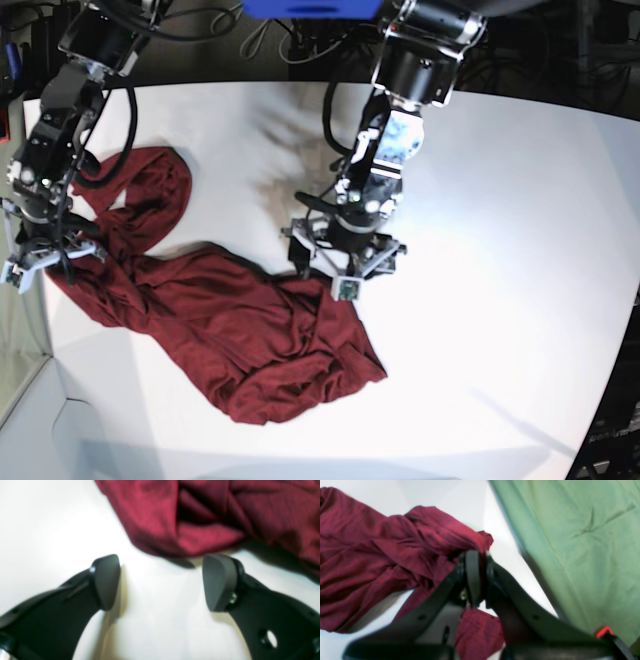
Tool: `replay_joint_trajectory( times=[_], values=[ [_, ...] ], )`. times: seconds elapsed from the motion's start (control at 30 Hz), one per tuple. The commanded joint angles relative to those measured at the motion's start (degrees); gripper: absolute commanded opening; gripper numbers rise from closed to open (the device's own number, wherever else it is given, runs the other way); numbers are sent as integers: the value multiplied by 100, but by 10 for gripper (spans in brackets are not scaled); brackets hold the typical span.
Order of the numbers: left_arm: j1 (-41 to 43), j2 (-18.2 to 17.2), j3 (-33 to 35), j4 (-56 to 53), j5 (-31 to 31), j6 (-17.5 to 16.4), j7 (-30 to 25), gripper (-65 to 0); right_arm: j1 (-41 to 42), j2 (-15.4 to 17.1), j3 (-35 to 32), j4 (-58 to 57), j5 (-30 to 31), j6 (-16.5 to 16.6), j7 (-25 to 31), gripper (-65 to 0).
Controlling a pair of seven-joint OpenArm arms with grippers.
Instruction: Layout the t-shirt on the table in an organized manner, then fold the t-shirt properly
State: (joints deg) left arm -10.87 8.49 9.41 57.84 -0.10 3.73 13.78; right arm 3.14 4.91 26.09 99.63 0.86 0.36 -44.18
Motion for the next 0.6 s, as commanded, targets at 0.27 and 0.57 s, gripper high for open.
replay_joint_trajectory(
  times=[0.27, 0.57],
  values=[
    [-491, 51, 30, -760, -1137, 10, -345, -150, 86, 112, -187, 98, -3, 3, 150, -650],
    [-763, 51, 30, -1349, -1682, 1, -345, -455, 95, 112, -213, 98, -3, 3, 150, -650]
  ],
)
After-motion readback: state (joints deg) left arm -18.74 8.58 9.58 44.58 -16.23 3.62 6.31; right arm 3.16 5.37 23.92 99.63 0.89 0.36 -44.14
